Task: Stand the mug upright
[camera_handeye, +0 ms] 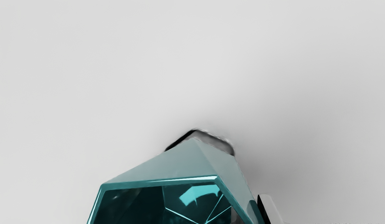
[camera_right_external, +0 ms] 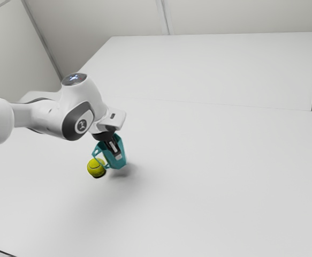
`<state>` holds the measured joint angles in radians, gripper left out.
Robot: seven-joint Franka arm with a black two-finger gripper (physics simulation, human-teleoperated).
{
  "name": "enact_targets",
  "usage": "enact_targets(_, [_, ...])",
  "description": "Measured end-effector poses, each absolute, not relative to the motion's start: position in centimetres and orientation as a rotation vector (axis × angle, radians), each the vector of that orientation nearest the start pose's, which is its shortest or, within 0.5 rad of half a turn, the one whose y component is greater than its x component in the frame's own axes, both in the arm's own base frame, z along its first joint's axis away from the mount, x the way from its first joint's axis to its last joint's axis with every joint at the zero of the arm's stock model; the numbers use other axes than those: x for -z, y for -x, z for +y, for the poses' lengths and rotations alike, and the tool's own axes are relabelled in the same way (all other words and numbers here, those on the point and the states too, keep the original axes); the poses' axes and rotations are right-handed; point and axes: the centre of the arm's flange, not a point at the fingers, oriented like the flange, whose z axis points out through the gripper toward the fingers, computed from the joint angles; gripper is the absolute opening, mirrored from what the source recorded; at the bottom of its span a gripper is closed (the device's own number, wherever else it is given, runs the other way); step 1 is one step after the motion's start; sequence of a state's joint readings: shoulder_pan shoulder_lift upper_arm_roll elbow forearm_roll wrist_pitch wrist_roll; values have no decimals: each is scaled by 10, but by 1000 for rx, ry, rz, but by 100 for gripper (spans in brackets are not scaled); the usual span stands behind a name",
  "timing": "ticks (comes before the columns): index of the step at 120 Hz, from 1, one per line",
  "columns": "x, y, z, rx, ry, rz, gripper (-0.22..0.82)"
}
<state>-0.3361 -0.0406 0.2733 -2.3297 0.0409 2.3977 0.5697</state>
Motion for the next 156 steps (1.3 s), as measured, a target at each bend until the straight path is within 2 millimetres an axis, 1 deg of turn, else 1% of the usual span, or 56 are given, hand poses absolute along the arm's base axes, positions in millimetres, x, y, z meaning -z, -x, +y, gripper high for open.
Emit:
enact_targets(7, [-361, -511, -28, 156, 2930, 987, -17])
enact_targets(15, [-362, -512, -30, 166, 2928, 984, -17])
enact_targets(41, [-363, -513, -55, 192, 2911, 1031, -17])
enact_targets(54, [-361, -512, -63, 189, 2908, 1044, -17])
enact_targets(72, [-352, -512, -63, 165, 2913, 1034, -17])
enact_targets(98, [-348, -514, -59, 156, 2922, 1009, -17])
enact_targets(110, [-348, -514, -58, 155, 2928, 1000, -12])
enact_targets(133, [-349, -514, -55, 157, 2936, 991, 1])
enact_targets(156, [-351, -515, -52, 163, 2938, 986, 16])
